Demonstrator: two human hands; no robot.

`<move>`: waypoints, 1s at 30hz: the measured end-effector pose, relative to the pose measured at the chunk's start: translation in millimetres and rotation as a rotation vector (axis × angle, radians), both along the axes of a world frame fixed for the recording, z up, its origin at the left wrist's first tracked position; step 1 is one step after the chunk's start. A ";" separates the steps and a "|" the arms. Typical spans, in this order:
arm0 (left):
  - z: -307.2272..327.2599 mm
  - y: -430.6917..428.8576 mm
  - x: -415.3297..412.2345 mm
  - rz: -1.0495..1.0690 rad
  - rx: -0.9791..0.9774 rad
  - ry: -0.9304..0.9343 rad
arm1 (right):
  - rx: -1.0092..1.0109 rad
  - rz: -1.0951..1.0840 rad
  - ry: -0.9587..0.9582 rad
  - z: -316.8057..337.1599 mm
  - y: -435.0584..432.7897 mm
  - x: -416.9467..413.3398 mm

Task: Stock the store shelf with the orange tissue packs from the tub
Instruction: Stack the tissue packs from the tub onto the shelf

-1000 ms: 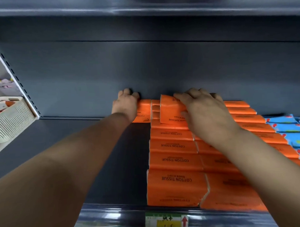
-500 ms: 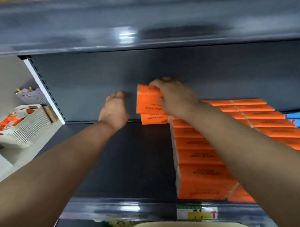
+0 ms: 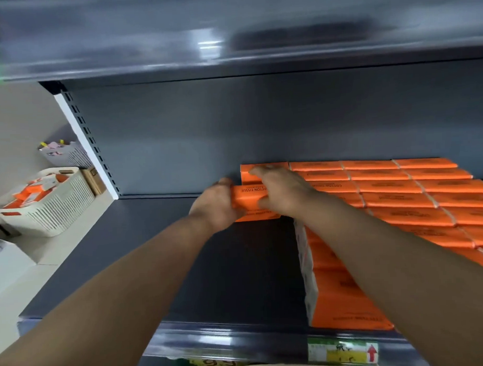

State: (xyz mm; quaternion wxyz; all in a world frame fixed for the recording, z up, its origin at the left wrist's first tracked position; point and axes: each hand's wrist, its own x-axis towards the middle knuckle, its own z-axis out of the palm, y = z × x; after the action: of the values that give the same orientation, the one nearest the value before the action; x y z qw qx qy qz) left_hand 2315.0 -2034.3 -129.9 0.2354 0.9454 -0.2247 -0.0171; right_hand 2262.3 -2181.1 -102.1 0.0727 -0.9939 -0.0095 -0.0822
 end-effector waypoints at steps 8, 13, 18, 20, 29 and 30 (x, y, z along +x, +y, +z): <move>-14.0 -36.9 3.5 0.211 -0.056 -0.069 | -0.193 -0.215 0.034 8.2 -52.9 -47.1; -21.6 -65.4 9.2 0.229 -0.102 -0.097 | -0.142 -0.241 0.103 -1.5 -67.4 -50.2; -24.0 -65.4 11.5 0.231 -0.126 -0.068 | -0.117 -0.221 0.084 -5.7 -68.8 -48.8; -21.5 -61.5 9.2 0.214 -0.142 -0.059 | -0.113 -0.217 0.077 -4.4 -68.0 -51.2; 16.3 -34.7 -40.6 0.173 -0.098 -0.055 | -0.116 -0.203 0.036 23.8 -43.2 -99.3; 21.9 -30.4 -50.1 0.169 -0.099 -0.059 | -0.117 -0.199 0.034 26.0 -38.1 -109.2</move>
State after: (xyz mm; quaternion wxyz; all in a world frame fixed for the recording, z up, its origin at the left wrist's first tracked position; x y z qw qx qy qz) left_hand 2264.9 -2064.7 -107.9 0.2759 0.9482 -0.1517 0.0416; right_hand 2153.0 -2219.2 -76.1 0.0064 -0.9937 0.0858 -0.0713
